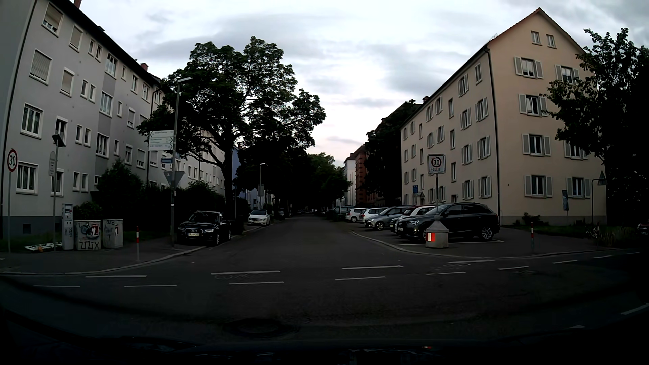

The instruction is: Follow the waypoints while adhering to traffic rules and regulations

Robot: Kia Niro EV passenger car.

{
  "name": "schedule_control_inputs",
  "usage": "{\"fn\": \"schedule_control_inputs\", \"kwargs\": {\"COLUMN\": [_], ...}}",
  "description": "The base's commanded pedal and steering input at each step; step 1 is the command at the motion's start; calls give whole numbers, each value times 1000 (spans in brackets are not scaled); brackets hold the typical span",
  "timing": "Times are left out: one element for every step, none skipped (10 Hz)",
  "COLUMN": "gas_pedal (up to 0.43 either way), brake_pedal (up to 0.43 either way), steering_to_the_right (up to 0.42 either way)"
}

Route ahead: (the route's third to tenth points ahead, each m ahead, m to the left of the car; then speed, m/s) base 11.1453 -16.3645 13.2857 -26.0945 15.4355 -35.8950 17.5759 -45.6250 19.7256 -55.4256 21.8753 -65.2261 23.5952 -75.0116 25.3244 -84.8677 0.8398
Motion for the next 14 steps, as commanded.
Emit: {"fn": "schedule_control_inputs", "kwargs": {"gas_pedal": [189,189,189,189,189,189,197,197,197,197,197,197,197,197], "brake_pedal": [0,0,0,0,0,0,0,0,0,0,0,0,0,0], "steering_to_the_right": [311,335,356,370,387,407,428,458,483,504,527,546,564,590]}}
